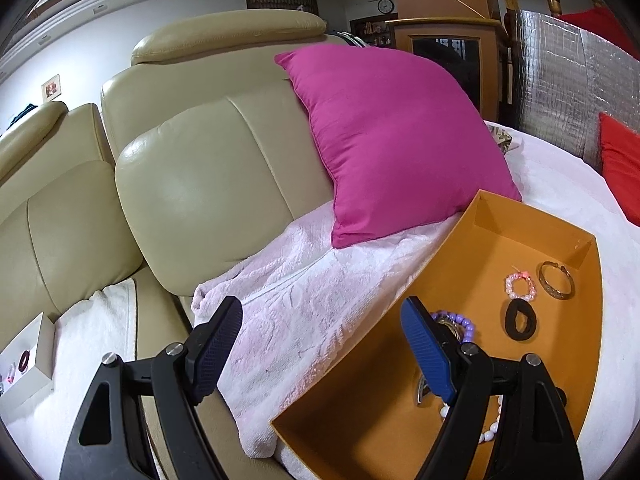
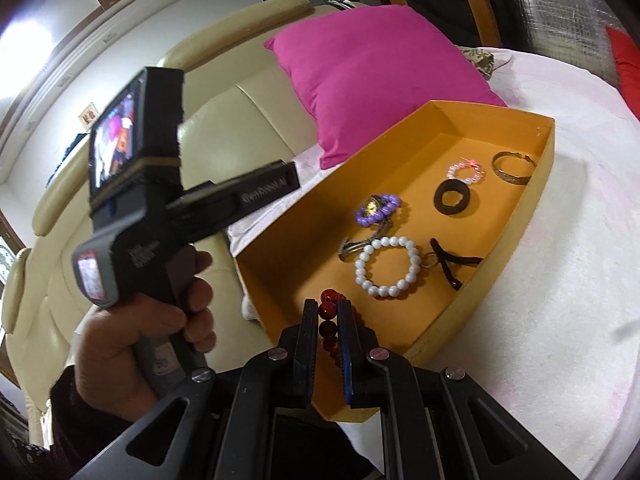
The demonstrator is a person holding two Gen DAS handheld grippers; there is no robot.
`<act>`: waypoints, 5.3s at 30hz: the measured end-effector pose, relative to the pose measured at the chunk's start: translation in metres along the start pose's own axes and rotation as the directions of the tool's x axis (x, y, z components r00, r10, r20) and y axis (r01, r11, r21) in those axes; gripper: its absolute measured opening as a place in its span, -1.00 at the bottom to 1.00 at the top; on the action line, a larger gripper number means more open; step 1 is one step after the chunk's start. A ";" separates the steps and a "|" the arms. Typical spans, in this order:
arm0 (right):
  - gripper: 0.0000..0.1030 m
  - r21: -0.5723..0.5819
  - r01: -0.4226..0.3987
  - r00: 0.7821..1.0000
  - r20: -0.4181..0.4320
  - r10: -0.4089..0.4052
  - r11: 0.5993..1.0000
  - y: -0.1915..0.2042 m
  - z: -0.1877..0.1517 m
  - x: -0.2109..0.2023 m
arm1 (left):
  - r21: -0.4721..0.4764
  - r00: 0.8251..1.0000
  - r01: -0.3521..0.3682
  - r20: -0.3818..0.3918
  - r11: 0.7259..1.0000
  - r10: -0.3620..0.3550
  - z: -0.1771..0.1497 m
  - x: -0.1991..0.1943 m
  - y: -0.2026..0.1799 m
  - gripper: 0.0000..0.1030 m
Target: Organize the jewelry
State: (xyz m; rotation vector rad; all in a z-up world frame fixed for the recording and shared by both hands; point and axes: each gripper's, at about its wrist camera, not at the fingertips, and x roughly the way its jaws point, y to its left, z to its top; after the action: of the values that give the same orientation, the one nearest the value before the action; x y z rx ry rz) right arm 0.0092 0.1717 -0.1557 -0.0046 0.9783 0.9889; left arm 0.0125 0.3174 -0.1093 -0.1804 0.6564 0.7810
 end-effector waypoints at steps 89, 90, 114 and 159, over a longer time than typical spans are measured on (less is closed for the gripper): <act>0.43 0.100 0.429 0.883 0.164 -0.440 0.898 0.064 0.041 -0.139 | 0.052 0.981 0.084 0.169 0.995 -0.092 0.018 -0.161 0.060 0.73; 0.43 0.099 0.432 0.882 0.164 -0.442 0.897 0.064 0.042 -0.138 | 0.052 0.981 0.085 0.169 0.995 -0.093 0.017 -0.160 0.060 0.73; 0.43 0.108 0.461 0.871 0.132 -0.473 0.881 0.051 0.046 -0.120 | 0.051 0.981 0.111 0.151 0.992 -0.118 0.018 -0.145 0.054 0.74; 0.43 0.125 0.410 0.899 0.108 -0.424 0.903 0.013 0.059 -0.074 | 0.109 0.990 0.048 0.130 0.993 -0.062 0.018 -0.130 0.024 0.75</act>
State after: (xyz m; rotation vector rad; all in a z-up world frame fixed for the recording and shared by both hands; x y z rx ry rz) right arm 0.0276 0.1520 -0.0641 -0.0631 0.8558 0.5357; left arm -0.0638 0.2640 -0.0141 -0.0489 0.5625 0.6974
